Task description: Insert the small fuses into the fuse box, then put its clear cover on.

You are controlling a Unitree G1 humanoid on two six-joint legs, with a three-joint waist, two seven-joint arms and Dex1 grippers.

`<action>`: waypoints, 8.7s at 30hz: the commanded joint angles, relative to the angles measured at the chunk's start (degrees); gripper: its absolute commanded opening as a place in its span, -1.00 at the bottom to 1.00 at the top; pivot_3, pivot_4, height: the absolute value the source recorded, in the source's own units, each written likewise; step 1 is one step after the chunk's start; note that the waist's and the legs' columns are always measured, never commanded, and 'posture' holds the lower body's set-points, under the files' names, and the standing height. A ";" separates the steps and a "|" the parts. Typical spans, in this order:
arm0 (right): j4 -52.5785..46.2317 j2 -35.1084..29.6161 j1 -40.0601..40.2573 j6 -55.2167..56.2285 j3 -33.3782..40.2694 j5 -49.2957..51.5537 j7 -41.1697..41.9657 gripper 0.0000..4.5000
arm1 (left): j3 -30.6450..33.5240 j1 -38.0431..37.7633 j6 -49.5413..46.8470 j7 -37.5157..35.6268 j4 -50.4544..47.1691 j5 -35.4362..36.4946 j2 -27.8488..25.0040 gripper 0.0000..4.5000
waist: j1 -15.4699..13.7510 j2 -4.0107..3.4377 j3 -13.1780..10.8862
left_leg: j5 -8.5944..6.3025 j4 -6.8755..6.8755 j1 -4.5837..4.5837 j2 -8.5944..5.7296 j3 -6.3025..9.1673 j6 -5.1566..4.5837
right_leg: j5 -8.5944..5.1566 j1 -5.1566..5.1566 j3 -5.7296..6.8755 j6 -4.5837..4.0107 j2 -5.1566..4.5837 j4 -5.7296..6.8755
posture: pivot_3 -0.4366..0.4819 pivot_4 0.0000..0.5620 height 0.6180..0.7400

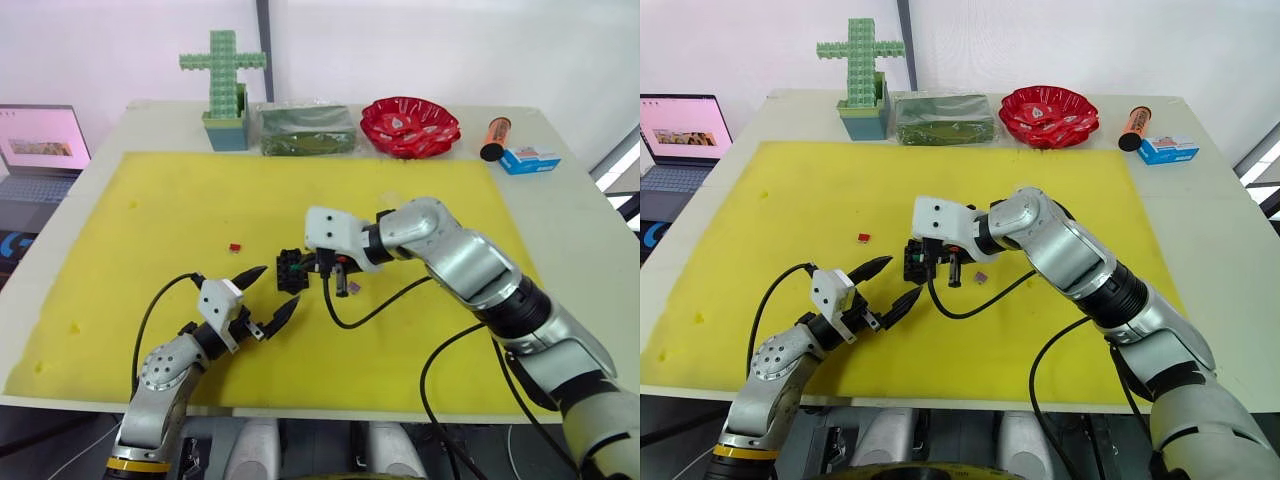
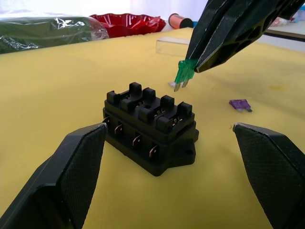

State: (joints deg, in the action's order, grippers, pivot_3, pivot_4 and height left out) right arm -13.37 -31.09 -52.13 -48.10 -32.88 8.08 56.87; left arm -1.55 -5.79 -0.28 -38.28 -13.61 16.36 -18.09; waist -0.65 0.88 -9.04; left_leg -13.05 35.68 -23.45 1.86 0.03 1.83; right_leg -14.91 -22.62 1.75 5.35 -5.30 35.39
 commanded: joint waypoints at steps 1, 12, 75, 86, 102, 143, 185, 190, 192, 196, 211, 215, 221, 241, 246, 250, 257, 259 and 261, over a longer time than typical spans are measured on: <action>-1.83 1.00 -1.39 -1.07 0.65 -0.23 -0.21 -1.00 | -0.58 0.57 1.77 0.07 -0.95 -0.24 0.11 0.98 | 0.04 0.00 0.00 | 0.00 0.00 0.00 0.00 0.00 0.00 | 0.00 0.00 0.00 0.00 0.00 0.00 | -0.05 -0.47 1.00; -2.80 2.59 -0.88 -4.02 0.76 0.15 -0.82 -1.00 | -0.28 1.71 2.01 0.25 0.31 -0.50 0.08 0.98 | 0.05 0.00 0.00 | 0.00 -0.01 0.00 0.00 0.01 0.00 | 0.00 -0.01 0.01 0.00 0.00 0.02 | -0.05 -0.47 1.00; -0.16 4.11 -0.56 -6.06 0.27 -0.04 -3.08 -1.00 | -1.67 -0.13 5.25 0.34 0.74 -0.69 0.26 0.98 | 0.09 0.00 0.00 | 0.00 -0.03 0.00 0.00 0.02 0.00 | -0.01 -0.04 0.01 -0.02 -0.01 0.02 | -0.05 -0.47 1.00; 0.26 4.15 -1.01 -6.61 1.06 0.56 -3.30 -1.00 | -1.62 -0.59 6.03 -0.03 1.67 -0.87 0.44 0.98 | 0.11 0.00 0.00 | 0.00 -0.03 0.00 0.00 0.02 0.00 | -0.01 -0.04 0.01 -0.03 -0.01 0.02 | -0.05 -0.47 1.00; 1.03 4.87 -1.36 -7.27 1.75 1.11 -3.55 -1.00 | -1.69 -0.91 6.95 -0.26 2.48 -0.91 0.42 0.98 | 0.13 -0.01 0.00 | 0.00 -0.05 0.00 0.01 0.02 0.00 | -0.02 -0.05 0.01 -0.03 -0.01 0.01 | -0.05 -0.47 1.00; 1.48 3.72 0.00 -5.01 -1.45 -0.94 -2.66 -1.00 | -2.00 -2.14 4.08 1.74 -1.63 -1.10 0.14 0.98 | 0.25 -0.01 0.00 | 0.00 -0.08 0.00 0.01 0.02 0.00 | -0.02 -0.06 0.01 -0.04 -0.02 -0.03 | -0.05 -0.47 1.00; 3.70 6.82 -0.02 2.42 6.74 1.16 -1.70 0.19 | -1.37 -1.56 7.42 2.46 3.05 -0.86 0.18 1.00 | 0.20 -0.01 0.00 | 0.00 -0.10 0.00 0.01 0.01 0.00 | -0.02 -0.07 0.02 -0.04 -0.02 -0.04 | -0.05 -0.47 1.00; 4.18 7.37 1.78 3.36 7.06 0.91 -2.68 -0.21 | -1.46 -1.26 8.07 2.31 3.76 -0.93 0.31 1.00 | 0.13 -0.02 0.00 | 0.00 -0.09 0.00 0.01 0.01 0.00 | -0.02 -0.06 0.02 -0.04 -0.02 -0.05 | -0.05 -0.47 1.00; 4.19 7.53 2.56 3.52 6.58 0.48 -3.11 -0.51 | -1.53 -1.00 7.95 2.45 3.63 -0.95 0.32 1.00 | 0.14 -0.02 0.00 | 0.00 -0.10 0.00 0.01 0.01 0.00 | -0.02 -0.06 0.02 -0.04 -0.02 -0.04 | -0.05 -0.47 1.00; 4.53 7.59 3.69 3.52 5.98 -0.31 -3.68 -0.99 | -1.63 -0.62 6.98 2.85 2.45 -0.88 0.24 1.00 | 0.13 -0.02 -0.01 | 0.00 -0.10 0.00 0.01 0.01 0.00 | -0.02 -0.07 0.02 -0.04 -0.01 -0.03 | -0.05 -0.47 1.00; 6.62 7.05 5.69 4.60 4.17 -2.80 -4.22 -0.99 | -1.77 -0.61 4.32 3.91 -0.43 -0.84 0.20 1.00 | 0.11 -0.02 -0.01 | 0.00 -0.09 0.00 0.01 -0.01 0.00 | -0.02 -0.06 0.02 -0.04 -0.02 -0.05 | -0.05 -0.47 1.00; 5.84 6.92 6.06 4.41 3.98 -2.66 -3.55 -0.99 | -1.70 -0.69 4.24 3.82 -0.41 -0.78 0.07 1.00 | 0.13 -0.02 -0.01 | 0.00 -0.10 0.00 0.01 0.00 0.00 | -0.02 -0.07 0.02 -0.04 -0.01 -0.04 | -0.05 -0.47 1.00; 5.19 7.21 6.08 4.15 4.35 -2.57 -3.68 -0.99 | -1.64 -0.87 4.17 3.76 -0.60 -0.69 -0.07 1.00 | 0.12 -0.02 -0.01 | 0.00 -0.10 0.00 0.01 0.00 0.00 | -0.02 -0.06 0.02 -0.04 -0.01 -0.04 | -0.05 -0.47 1.00; -3.09 7.23 10.29 5.52 17.84 8.51 -3.01 -0.73 | 4.63 -7.93 -4.29 -3.54 -10.74 10.74 -9.68 1.00 | 0.04 -0.02 -0.01 | 0.00 -0.29 0.00 0.05 0.03 0.00 | -0.03 -0.13 0.04 -0.05 -0.01 -0.08 | -0.05 -0.47 1.00; -5.48 5.29 13.69 5.79 20.21 11.05 -3.37 0.04 | 7.37 -7.94 -6.83 -4.32 -11.86 12.75 -12.16 1.00 | 0.14 -0.06 -0.04 | 0.00 -0.28 0.00 0.03 -0.09 0.01 | -0.03 -0.12 0.04 -0.06 -0.11 -0.21 | -0.05 -0.47 1.00; -6.92 4.27 17.03 6.05 24.00 11.69 -6.53 0.71 | 10.79 -7.80 -8.64 -3.91 -11.93 14.10 -13.56 1.00 | 0.21 -0.04 -0.03 | 0.00 -0.35 0.00 0.04 -0.06 0.01 | -0.03 -0.14 0.05 -0.06 -0.06 -0.21 | -0.05 -0.47 1.00; -9.97 -1.19 25.17 9.28 27.01 10.61 -8.38 0.98 | 13.15 -5.93 -10.16 -4.18 -9.42 12.31 -16.01 1.00 | -0.02 -0.04 -0.03 | 0.00 -0.31 0.00 0.01 -0.10 0.01 | -0.03 -0.11 0.03 -0.06 -0.08 -0.23 | -0.05 -0.47 1.00; -11.06 -2.42 26.30 10.41 25.85 10.71 -7.48 0.98 | 13.44 -5.94 -9.56 -6.62 -8.62 13.12 -16.90 1.00 | 0.10 -0.04 -0.03 | 0.00 -0.33 0.00 0.01 -0.11 0.01 | -0.04 -0.12 0.03 -0.06 -0.08 -0.25 | -0.05 -0.47 1.00; -11.79 -2.58 26.76 11.25 25.07 10.97 -7.20 0.98 | 13.82 -5.90 -8.98 -8.98 -7.56 13.21 -17.95 1.00 | 0.35 -0.04 -0.03 | 0.00 -0.35 0.00 0.04 -0.12 0.01 | -0.04 -0.15 0.02 -0.06 -0.05 -0.25 | -0.05 -0.47 1.00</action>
State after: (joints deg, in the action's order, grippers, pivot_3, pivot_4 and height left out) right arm -22.37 -33.52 -24.83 -38.59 -7.44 18.69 49.09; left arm 11.12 -11.91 -10.49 -45.33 -20.94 28.94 -35.21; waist -0.30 0.84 -9.07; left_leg -13.05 35.31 -23.45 1.91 -0.08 1.84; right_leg -14.95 -22.79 1.77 5.28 -5.33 35.15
